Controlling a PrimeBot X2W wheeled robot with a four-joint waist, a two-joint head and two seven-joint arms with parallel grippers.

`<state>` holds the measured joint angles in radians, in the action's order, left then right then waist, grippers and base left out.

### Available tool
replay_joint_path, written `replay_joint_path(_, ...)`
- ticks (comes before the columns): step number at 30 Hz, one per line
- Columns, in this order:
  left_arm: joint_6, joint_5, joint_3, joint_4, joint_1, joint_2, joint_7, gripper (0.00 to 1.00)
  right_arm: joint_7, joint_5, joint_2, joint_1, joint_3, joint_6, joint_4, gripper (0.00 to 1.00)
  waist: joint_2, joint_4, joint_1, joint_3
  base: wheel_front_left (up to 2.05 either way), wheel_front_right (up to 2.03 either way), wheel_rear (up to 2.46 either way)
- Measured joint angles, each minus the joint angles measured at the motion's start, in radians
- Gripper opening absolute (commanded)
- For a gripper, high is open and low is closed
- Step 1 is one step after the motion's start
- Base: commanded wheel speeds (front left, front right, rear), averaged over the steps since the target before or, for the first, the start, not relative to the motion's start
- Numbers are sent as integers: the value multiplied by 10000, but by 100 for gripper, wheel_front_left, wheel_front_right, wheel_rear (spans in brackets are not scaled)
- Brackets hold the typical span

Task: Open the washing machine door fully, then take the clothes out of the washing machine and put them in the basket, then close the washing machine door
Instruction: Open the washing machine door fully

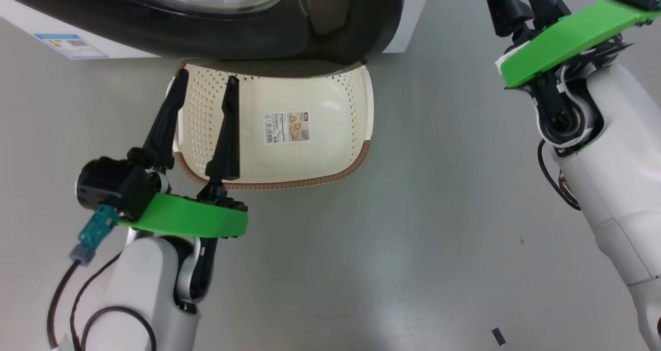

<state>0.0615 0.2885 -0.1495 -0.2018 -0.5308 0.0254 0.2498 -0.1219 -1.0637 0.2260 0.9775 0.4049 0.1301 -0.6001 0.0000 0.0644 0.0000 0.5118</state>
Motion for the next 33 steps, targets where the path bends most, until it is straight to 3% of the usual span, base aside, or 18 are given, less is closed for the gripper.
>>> replay_joint_path(7,6,-138,159,21,200,0,0,100,-1269,2311,270,-170,157,0,-443,100,0,-110,0,-162,0,0,0)
replay_joint_path(12,6,-267,228,211,257,0,0,100,-1336,4826,31,-755,-1193,0,94,100,0,-193,0,-244,0,0,0)
replay_joint_path(19,2,-267,217,437,407,4,2,100,-1338,7595,-1049,-2359,-2740,2,1799,100,0,-200,0,-344,0,0,0)
replay_joint_path(25,-6,-263,217,644,408,2,71,100,-1340,8514,-1406,-3518,-3325,2,3256,100,0,-156,1,-293,0,0,0)
replay_joint_path(33,-8,-232,199,719,409,4,71,100,-1340,8567,-1616,-4631,-3509,2,4102,100,0,-207,1,-206,0,0,0)
